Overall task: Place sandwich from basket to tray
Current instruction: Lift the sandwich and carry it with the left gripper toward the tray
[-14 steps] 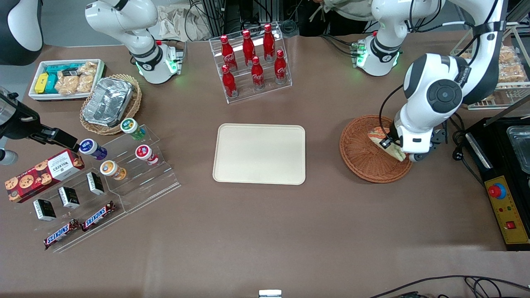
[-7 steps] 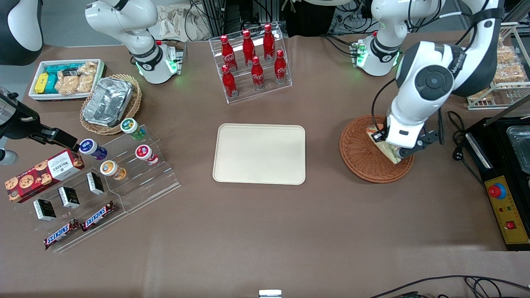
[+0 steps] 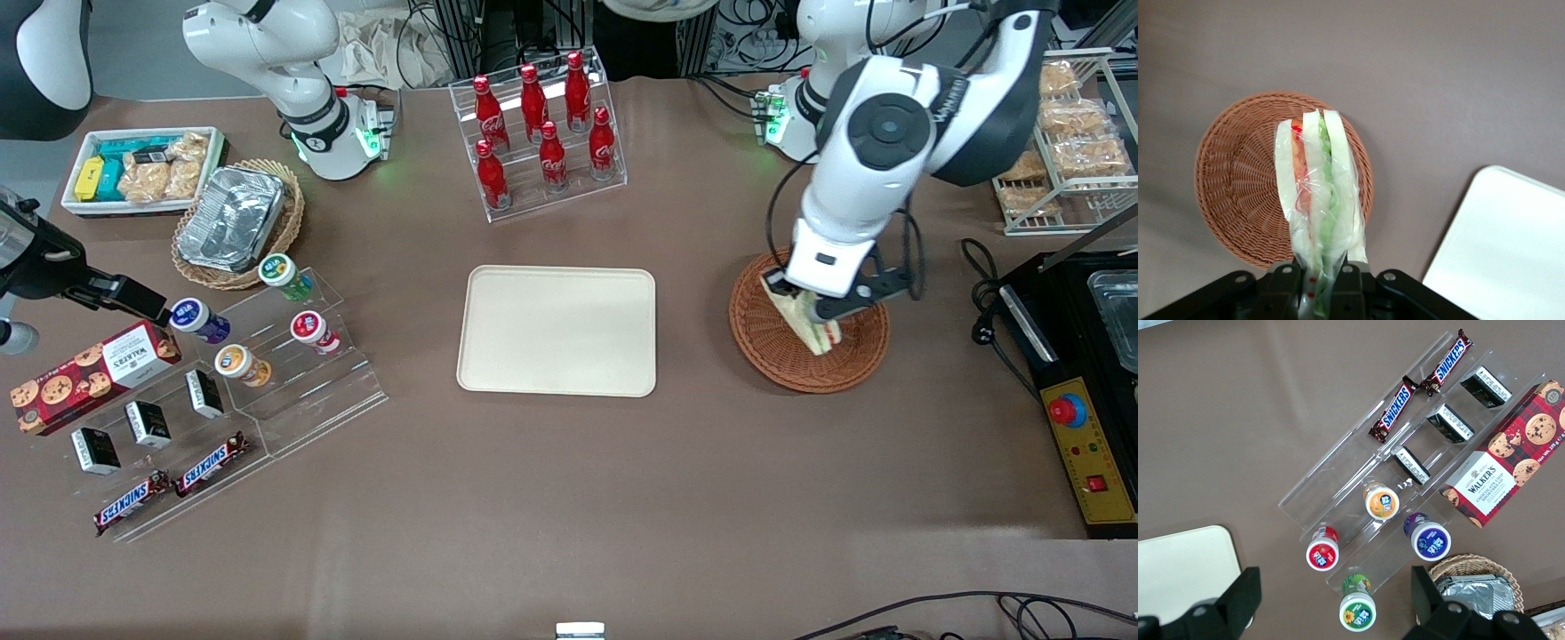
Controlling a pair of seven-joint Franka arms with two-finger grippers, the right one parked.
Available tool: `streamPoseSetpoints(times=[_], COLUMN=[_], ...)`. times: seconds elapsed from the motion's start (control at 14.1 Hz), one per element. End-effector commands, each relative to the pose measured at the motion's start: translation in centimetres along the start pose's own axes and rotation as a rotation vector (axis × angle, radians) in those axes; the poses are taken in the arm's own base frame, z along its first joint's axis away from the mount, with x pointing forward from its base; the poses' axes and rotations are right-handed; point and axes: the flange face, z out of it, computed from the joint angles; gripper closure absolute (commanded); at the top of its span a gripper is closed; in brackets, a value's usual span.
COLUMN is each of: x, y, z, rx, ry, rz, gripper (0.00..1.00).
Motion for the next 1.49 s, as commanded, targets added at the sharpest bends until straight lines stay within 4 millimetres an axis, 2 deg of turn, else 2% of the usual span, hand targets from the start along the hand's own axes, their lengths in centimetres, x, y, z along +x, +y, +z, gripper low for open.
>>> streamPoseSetpoints(times=[0.0,0.28,0.43,0.71,1.21,1.28,1.42], x=[-1.1,-1.9,-4.3,-6.6,-9.1,-8.6,-9.2], y=[2.5,6.7,10.1,13.8,18.0,17.8,18.5], z=[1.3,5.0,6.0,8.8,14.6,15.3,16.2], rx=[0.011,-0.074,-0.112,-0.125,-0.155,-0.147,-0.139], ry=[-0.02,-0.033,-0.013,0.016,0.056,0.066,0.09], rz=[0.155,0.37,0.439,0.514,0.595,0.577,0.572], gripper=[1.0,1.0,1.0,1.0,1.0,1.0,1.0])
